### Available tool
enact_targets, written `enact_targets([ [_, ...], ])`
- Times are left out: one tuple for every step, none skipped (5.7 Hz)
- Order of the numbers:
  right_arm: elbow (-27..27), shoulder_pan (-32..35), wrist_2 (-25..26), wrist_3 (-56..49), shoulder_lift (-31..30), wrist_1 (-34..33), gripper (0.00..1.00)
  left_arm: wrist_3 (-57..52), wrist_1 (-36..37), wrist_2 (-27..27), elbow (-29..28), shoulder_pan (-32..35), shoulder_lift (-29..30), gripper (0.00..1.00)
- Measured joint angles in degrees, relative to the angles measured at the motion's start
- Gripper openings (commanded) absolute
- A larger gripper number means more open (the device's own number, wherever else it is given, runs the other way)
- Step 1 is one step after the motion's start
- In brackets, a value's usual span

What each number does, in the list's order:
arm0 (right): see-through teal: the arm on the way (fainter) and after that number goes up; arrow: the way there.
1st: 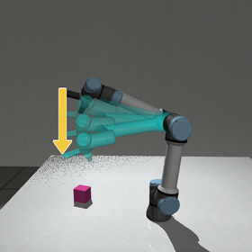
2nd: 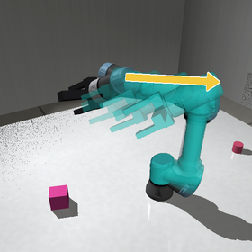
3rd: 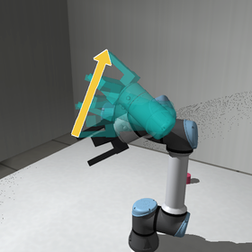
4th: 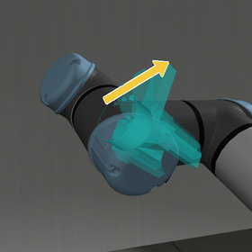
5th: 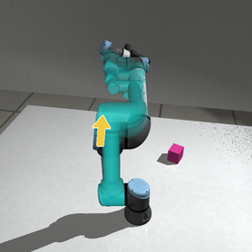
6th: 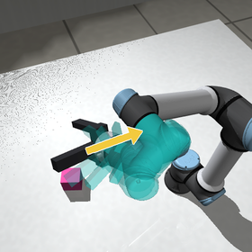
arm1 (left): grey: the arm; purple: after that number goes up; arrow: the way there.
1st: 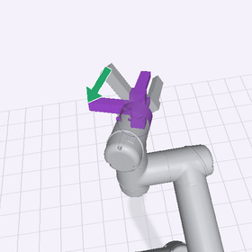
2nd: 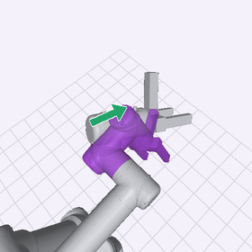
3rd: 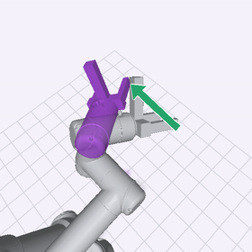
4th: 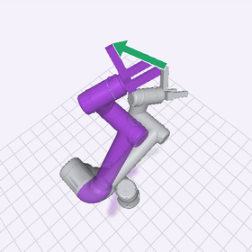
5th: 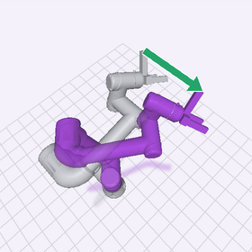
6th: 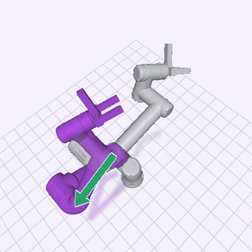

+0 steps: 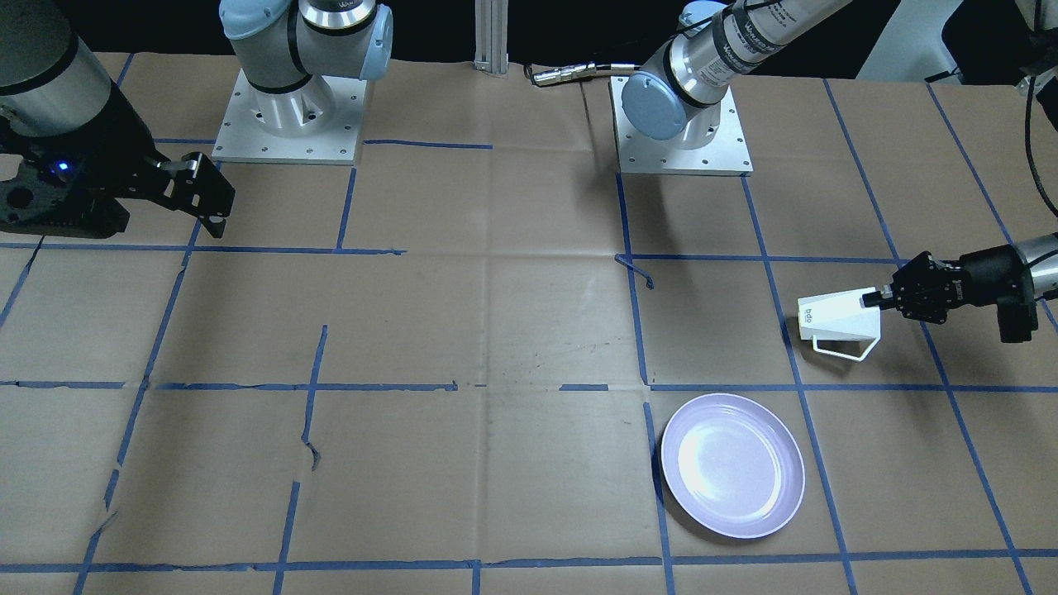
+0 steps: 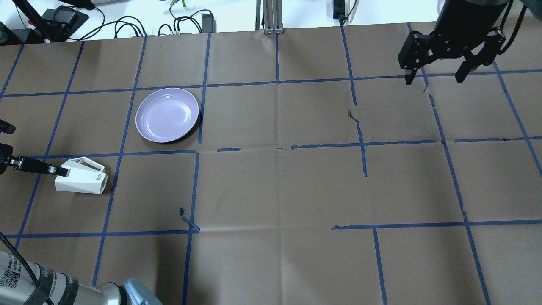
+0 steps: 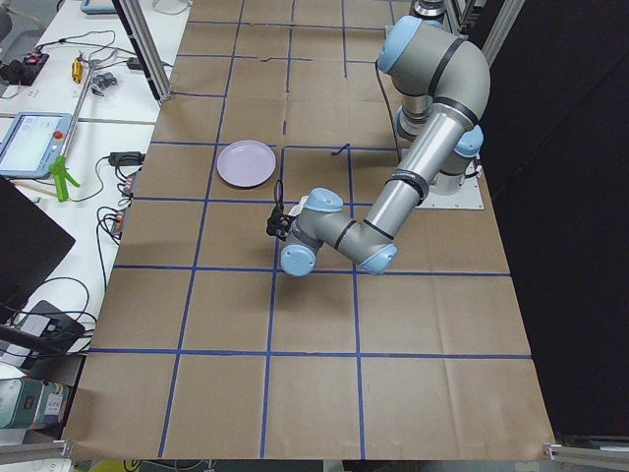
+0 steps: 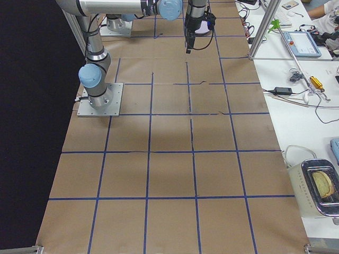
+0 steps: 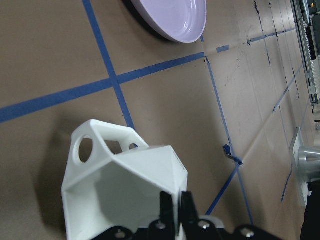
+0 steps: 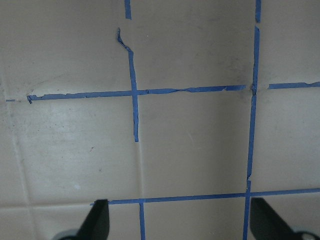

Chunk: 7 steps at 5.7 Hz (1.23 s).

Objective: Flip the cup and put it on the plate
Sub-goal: 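Lift the white mug with the left gripper and rotate it upright, then carry the mug over the lavender plate and lower it onto it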

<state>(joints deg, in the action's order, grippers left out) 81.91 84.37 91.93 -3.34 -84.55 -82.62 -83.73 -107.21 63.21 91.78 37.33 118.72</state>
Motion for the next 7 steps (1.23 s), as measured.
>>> enact_targets([
  [0.0,0.0,0.0,0.0,0.0,0.0,1.0,1.26,-0.68,-1.41,-0.17,0.09,-1.38,0.0],
  [0.0,0.0,0.0,0.0,0.0,0.0,1.0,3.75,-1.09,-1.72,-0.7,0.74,-3.7,0.0],
  [0.0,0.0,0.0,0.0,0.0,0.0,1.0,7.15,-0.65,-1.53,-1.22,2.91,-6.78,0.0],
  [0.0,0.0,0.0,0.0,0.0,0.0,1.0,11.7,2.68,-0.36,-1.44,7.54,-10.13,0.0],
  [0.0,0.0,0.0,0.0,0.0,0.0,1.0,16.51,8.6,3.03,-1.53,13.71,-12.45,0.0],
  [0.0,0.0,0.0,0.0,0.0,0.0,1.0,21.41,14.42,6.5,-1.57,19.68,-13.48,0.0],
  [0.0,0.0,0.0,0.0,0.0,0.0,1.0,26.58,20.13,9.33,-1.59,24.99,-13.29,0.0],
])
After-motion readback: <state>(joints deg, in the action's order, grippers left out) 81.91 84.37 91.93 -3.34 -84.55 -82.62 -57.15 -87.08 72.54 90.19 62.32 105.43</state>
